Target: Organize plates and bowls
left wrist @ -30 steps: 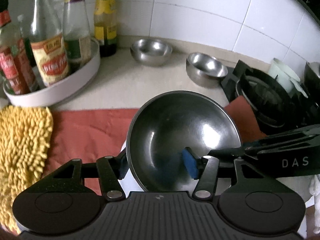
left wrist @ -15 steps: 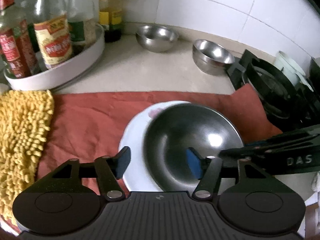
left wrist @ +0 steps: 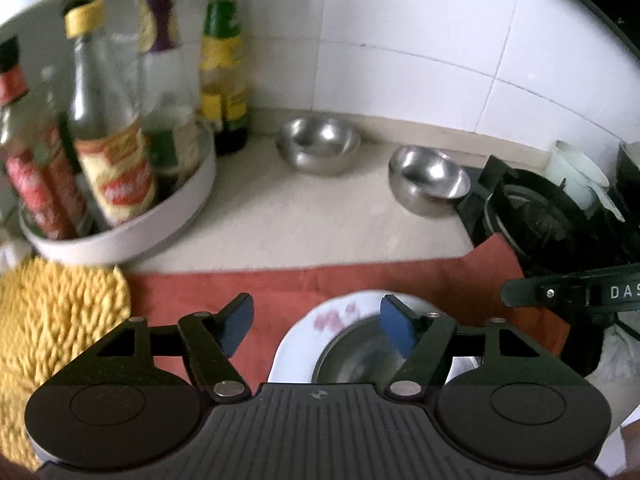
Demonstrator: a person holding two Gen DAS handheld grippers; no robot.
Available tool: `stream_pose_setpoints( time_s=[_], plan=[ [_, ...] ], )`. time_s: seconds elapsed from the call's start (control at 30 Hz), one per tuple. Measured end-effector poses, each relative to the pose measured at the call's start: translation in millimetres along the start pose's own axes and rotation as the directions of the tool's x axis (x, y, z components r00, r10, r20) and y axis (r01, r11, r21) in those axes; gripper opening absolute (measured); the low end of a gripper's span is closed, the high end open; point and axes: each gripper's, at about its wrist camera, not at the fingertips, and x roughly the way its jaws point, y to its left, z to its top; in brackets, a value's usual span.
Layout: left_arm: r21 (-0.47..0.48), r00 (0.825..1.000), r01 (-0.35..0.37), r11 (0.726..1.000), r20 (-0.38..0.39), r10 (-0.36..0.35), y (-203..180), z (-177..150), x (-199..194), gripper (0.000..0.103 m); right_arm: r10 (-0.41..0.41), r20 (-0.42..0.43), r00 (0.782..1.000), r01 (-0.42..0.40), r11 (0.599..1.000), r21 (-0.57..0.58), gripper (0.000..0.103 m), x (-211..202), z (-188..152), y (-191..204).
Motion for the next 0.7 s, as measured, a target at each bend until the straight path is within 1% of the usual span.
stream_pose_setpoints(
  time_s=[0.1,0.23,0.4,0.47,0.7],
  plan=[
    [0.021,1.000,0.012,1.000,0.007,-0.012,-7,11,6,0.081,-0.019,0.018,1.000,0.019,1.000,0.018,0.028,-3,6,-5],
    [0.037,0.999,0.030,0.999,0.009,-0.031,-11,24,13,0.083,-0.042,0.029,0.999,0.041,0.998,0.039,0.029,-5,13,-14],
    [0.048,1.000,0.017,0.999,0.017,-0.018,-10,42,21,0.086,-0.060,0.050,0.997,0.057,0.997,0.058,0.031,-5,27,-23],
    [0.034,1.000,0.017,0.999,0.014,-0.018,-6,50,26,0.086,-0.067,0.060,0.996,0.064,0.997,0.053,0.035,-5,34,-24],
    [0.052,1.000,0.006,0.999,0.012,-0.007,-2,72,46,0.090,-0.093,0.077,0.993,0.090,0.995,0.040,0.036,4,61,-30]
  ],
)
